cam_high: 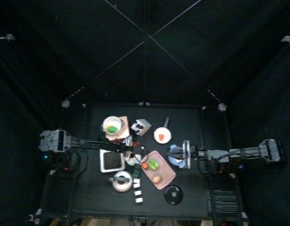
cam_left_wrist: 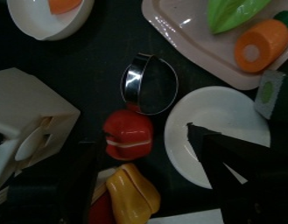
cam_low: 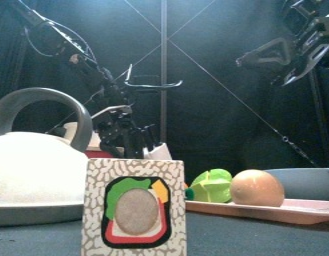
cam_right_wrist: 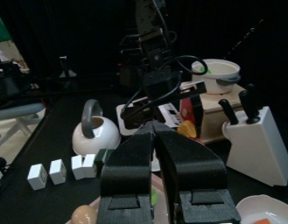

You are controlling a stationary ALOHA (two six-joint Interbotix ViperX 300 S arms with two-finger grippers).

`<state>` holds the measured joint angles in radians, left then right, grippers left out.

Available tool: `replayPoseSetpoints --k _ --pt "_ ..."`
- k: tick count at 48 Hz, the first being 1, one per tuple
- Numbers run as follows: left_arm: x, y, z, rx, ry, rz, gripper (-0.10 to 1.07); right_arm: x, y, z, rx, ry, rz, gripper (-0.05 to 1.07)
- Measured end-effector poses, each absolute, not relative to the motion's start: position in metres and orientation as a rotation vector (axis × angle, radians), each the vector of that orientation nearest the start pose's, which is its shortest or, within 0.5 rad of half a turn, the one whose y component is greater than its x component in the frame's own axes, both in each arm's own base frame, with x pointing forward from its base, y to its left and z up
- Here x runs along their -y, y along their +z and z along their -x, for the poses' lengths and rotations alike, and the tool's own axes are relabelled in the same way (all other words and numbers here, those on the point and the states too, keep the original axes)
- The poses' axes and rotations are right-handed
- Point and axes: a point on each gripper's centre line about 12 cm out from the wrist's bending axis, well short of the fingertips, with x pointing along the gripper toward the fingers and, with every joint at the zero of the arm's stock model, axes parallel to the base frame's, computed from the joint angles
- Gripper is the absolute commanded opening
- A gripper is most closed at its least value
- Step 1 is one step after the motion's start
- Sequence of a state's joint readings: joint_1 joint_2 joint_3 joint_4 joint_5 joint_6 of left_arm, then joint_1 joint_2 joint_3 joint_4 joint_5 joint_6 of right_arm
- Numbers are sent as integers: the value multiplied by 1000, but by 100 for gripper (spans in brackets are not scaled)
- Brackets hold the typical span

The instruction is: Grab apple

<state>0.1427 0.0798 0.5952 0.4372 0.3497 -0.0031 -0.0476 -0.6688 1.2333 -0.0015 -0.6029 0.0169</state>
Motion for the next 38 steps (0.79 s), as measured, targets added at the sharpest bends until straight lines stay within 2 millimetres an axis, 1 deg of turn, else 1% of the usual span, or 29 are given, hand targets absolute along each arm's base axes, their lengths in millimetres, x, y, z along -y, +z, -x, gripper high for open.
replayPoseSetpoints --k 12,24,38 --pt "-75 128 -375 -1115 64 -395 103 12 242 -233 34 -49 -15 2" --pt "-76 129 -379 -1117 65 -409 103 12 242 -233 31 -51 -15 2" --pt "-81 127 -379 -1123 73 -405 103 13 241 -233 30 -55 -16 2"
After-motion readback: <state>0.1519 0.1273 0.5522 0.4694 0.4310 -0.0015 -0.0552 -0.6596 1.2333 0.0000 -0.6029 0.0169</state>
